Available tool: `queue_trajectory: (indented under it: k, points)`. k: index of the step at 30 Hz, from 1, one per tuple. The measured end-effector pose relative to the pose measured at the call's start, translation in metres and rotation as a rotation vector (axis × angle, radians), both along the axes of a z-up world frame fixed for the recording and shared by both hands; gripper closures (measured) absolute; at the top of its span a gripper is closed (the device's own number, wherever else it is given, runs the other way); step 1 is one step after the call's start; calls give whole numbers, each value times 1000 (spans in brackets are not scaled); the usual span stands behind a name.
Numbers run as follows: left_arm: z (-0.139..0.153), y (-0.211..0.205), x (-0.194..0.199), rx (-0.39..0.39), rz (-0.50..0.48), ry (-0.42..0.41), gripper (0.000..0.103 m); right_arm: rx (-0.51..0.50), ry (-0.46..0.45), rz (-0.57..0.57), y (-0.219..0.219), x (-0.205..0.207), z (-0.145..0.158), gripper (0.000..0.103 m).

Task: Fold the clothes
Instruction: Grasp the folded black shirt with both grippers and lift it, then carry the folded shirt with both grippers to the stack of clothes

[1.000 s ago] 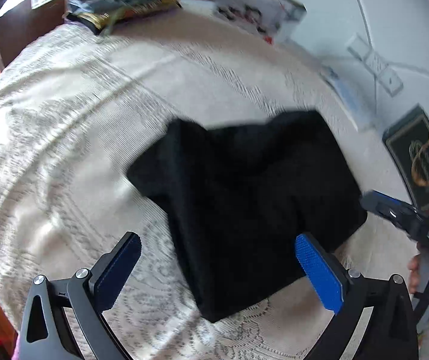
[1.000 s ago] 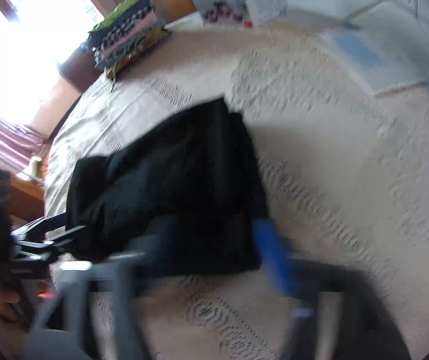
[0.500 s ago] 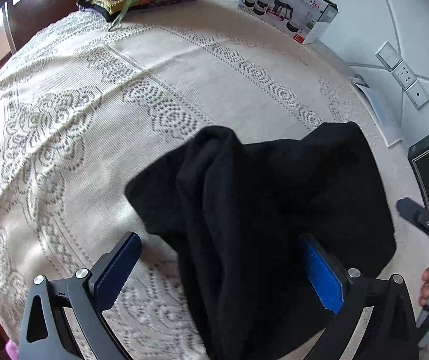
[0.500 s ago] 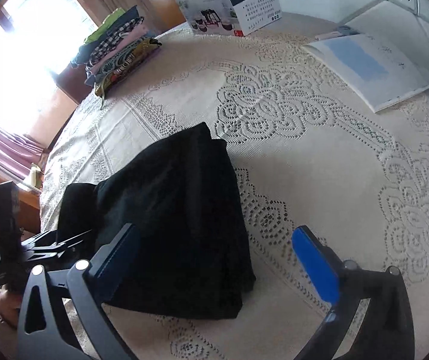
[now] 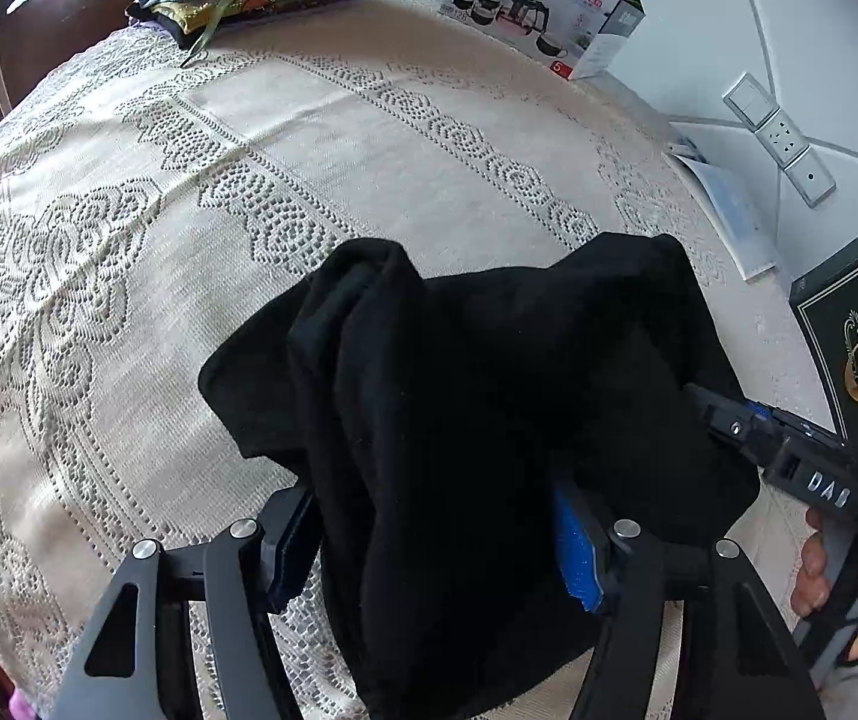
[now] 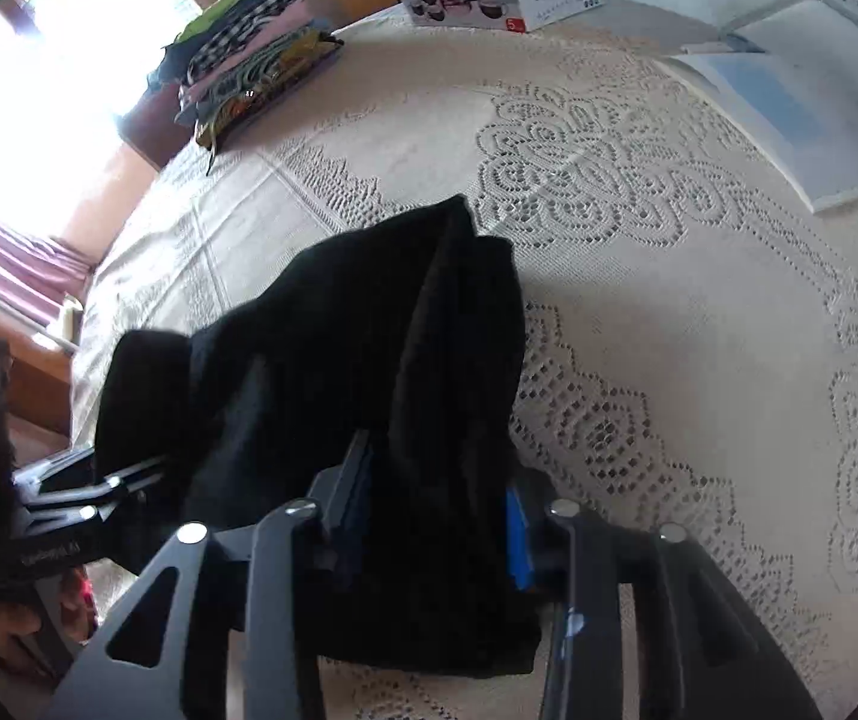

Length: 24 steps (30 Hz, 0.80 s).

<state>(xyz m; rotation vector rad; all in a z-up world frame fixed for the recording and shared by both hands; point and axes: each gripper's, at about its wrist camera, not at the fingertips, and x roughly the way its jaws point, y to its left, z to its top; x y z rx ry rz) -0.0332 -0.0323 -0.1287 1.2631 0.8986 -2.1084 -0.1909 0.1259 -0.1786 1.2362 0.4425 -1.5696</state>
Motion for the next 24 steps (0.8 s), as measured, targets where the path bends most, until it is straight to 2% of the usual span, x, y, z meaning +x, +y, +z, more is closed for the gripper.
queue_trajectory:
  k: [3,4,5,6,8,10,11,12,15,18,24]
  points:
    - [0,0,-3,-13,-2,9,36,21,-2,-4,-3,-1,0,71]
    - [0,0,-4,-9,-3,4,36,28,1,-2,-3,0,0,75]
    - [0,1,-5,-4,-4,-2,38,32,2,6,-3,4,1,84]
    - [0,1,-5,7,-5,9,47,36,0,16,-3,8,1,84]
    - [-1,1,-5,29,-5,36,49,36,20,24,-3,13,1,84]
    - [0,4,-7,9,-13,30,52,30,-13,12,-3,8,0,85]
    - [0,6,-9,-2,-18,26,57,27,-35,5,-3,5,-1,85]
    - [2,7,-10,-7,-19,24,67,16,-38,2,0,6,2,86]
    - [19,19,-11,-92,-50,13,76,-26,-21,1,9,14,17,87]
    - [39,27,-4,-125,-64,29,78,-68,-4,-1,19,21,32,88]
    - [95,41,16,-196,-82,80,78,-180,23,1,42,40,87,88]
